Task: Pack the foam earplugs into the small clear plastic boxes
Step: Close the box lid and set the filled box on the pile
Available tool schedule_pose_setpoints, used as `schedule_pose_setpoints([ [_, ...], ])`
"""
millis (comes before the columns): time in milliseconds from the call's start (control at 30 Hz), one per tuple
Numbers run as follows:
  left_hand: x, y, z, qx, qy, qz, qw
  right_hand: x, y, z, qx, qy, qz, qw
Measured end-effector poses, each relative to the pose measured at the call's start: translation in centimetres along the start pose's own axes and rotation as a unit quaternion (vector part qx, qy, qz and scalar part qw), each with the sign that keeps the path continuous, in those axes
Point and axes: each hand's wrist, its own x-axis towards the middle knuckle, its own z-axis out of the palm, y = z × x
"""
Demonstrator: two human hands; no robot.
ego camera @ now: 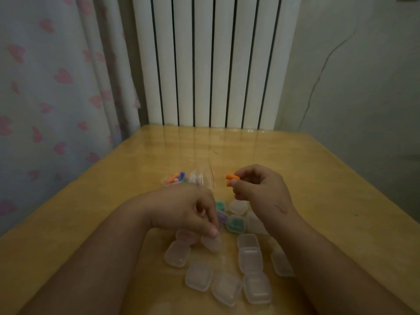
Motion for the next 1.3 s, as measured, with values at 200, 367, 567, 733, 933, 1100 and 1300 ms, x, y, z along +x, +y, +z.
schedule_pose_setpoints([
  [200,0.3,-0.2,0.3,-0.022,0.053,-0.034,0.998,-0.1,-0.1,-0.1,-0.003,-0.002,-0.001,1.0],
  [367,0.4,0.3,0.4,-0.252,0.172,-0.058,0.951,0.0,-0.2,-0.3,0.021,-0.002,0.017,1.0],
  [567,0.6,-0.3,0.6,-0.395,0.221,-0.028,0.891,0.0,-0.5,-0.3,0.064,-0.006,0.053,0.997],
  [733,0.9,-0.7,0.9,-0.372,0.218,-0.03,0.902,-0.3,-1.0,-0.3,0.025,-0.047,0.052,0.997],
  [933,1.7,-0.5,1.4,-0.306,0.332,-0.005,0.892,-0.5,-0.9,0.1,0.039,-0.102,0.06,0.992],
  [1100,1.6,-0.3,1.4,-0.261,0.371,-0.007,0.891,-0.9,-0.9,0.0,-0.026,-0.103,0.007,0.994],
  [1300,1.4,0.2,1.2,-0.318,0.355,0.012,0.879,-0.6,-0.7,0.0,0.021,-0.079,0.024,0.996],
])
